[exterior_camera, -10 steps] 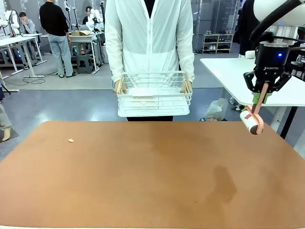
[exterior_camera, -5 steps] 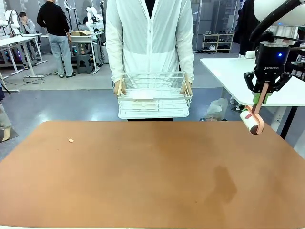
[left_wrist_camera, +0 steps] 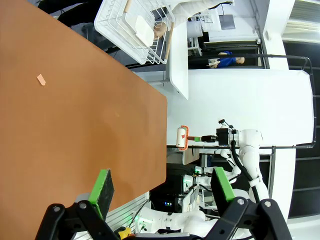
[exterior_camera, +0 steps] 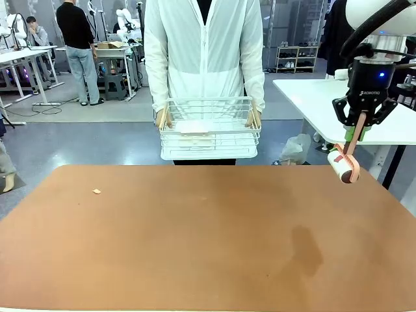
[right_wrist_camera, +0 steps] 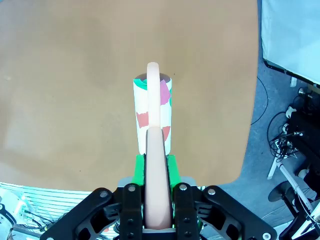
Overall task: Clean the table.
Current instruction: Place the Lint Roller down when the Dish drying rack is positioned in the middle of the table.
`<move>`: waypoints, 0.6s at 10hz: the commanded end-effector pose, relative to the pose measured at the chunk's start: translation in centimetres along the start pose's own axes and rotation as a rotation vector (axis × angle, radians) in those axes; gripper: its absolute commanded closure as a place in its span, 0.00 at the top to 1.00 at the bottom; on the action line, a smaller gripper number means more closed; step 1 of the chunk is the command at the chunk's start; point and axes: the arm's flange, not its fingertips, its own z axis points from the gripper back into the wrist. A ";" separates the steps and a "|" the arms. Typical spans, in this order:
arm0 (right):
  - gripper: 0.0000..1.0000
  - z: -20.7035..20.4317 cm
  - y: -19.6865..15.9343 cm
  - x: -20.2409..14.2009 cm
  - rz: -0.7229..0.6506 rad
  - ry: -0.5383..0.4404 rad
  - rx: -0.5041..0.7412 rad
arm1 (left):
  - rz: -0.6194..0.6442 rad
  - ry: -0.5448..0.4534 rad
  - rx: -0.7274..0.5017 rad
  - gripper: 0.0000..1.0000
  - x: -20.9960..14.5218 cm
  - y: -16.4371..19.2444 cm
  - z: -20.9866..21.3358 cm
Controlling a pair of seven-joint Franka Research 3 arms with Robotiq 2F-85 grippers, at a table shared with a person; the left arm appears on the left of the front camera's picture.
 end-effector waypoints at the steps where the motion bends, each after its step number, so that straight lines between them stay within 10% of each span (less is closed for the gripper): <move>1: 0.21 0.4 0.1 0.1 -0.006 0.007 -0.011 | -0.007 -0.001 -0.026 1.00 0.0 -0.1 0.3; 6: 0.21 0.4 0.1 0.1 -0.006 0.007 -0.011 | -0.007 -0.001 -0.026 1.00 0.0 -0.1 0.3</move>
